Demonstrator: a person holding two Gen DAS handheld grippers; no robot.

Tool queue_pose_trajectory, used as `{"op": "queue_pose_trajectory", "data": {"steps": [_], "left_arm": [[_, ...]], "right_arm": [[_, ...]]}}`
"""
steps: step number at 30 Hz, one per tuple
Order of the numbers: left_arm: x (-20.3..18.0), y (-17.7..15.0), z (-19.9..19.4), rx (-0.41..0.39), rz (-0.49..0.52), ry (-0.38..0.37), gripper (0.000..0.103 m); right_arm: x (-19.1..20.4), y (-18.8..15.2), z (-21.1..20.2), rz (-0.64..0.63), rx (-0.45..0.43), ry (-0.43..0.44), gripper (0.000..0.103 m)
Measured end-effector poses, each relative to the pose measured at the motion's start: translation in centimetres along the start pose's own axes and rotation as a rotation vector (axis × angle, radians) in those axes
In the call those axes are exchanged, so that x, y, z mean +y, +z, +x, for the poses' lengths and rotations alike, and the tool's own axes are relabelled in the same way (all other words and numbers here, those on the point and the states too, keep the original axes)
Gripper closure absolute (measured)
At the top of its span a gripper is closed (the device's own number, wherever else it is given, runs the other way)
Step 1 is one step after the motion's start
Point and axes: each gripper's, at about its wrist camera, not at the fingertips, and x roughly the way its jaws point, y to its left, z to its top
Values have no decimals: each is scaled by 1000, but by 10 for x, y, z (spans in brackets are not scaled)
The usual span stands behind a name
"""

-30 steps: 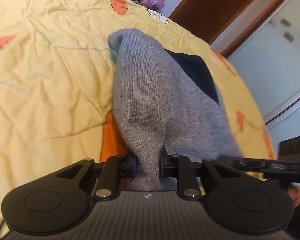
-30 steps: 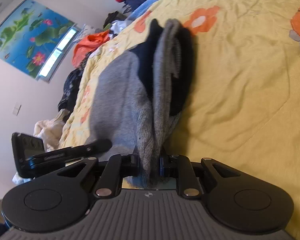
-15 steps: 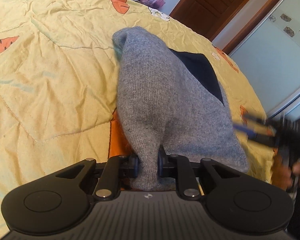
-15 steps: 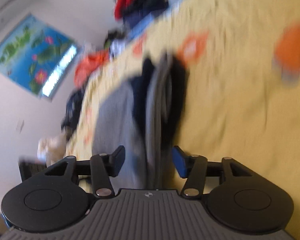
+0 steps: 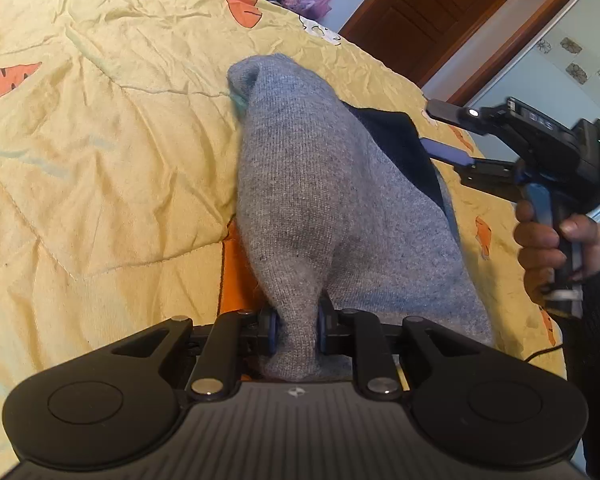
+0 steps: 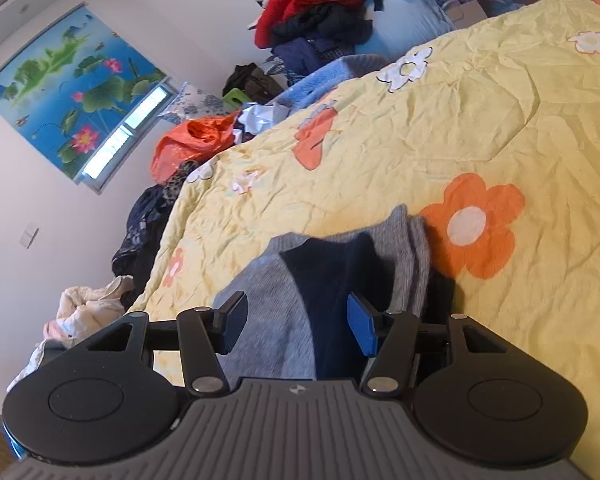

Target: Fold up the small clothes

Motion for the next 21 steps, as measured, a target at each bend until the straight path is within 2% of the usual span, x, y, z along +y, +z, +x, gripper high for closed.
{"op": "queue_pose_trajectory", "data": {"steps": [2,5,7,8,9,10,12,14,15,17,19,21], "left_arm": [[1,0,0,0,-3,-5,85],[1,0,0,-1,-6,-10,85],[1,0,0,-2,-9,-12,85],[1,0,0,-2,-10,-13,85],[2,0,1,0,-11,-15,84],[2,0,1,2,-14,-17,84],[1,1,0,7,-14,-16,83],[-2,1,1,5,-3,-11,81],[-3,0,2,2,-2,-12,80],[-4,1,4,-1,-4,-6,80],[-4,0,3,-2,-13,-9,79],[0,-3,0,-6,-34,-18,77]], "right_arm": [[-6,4,7,25,8,-1,46],[-13,11,19,32,23,-85,46],[-18,12,29,37,51,-99,47],[-20,11,35,43,77,-95,51],[-20,9,41,35,93,-99,74],[-20,7,45,20,107,-99,89],[-11,9,45,-62,99,-115,91],[-5,21,37,-138,47,-147,96],[-13,27,37,-126,36,-176,96],[-33,29,52,-90,95,-238,96],[-34,20,51,-88,78,-207,94],[-35,16,36,17,51,-152,67]]}}
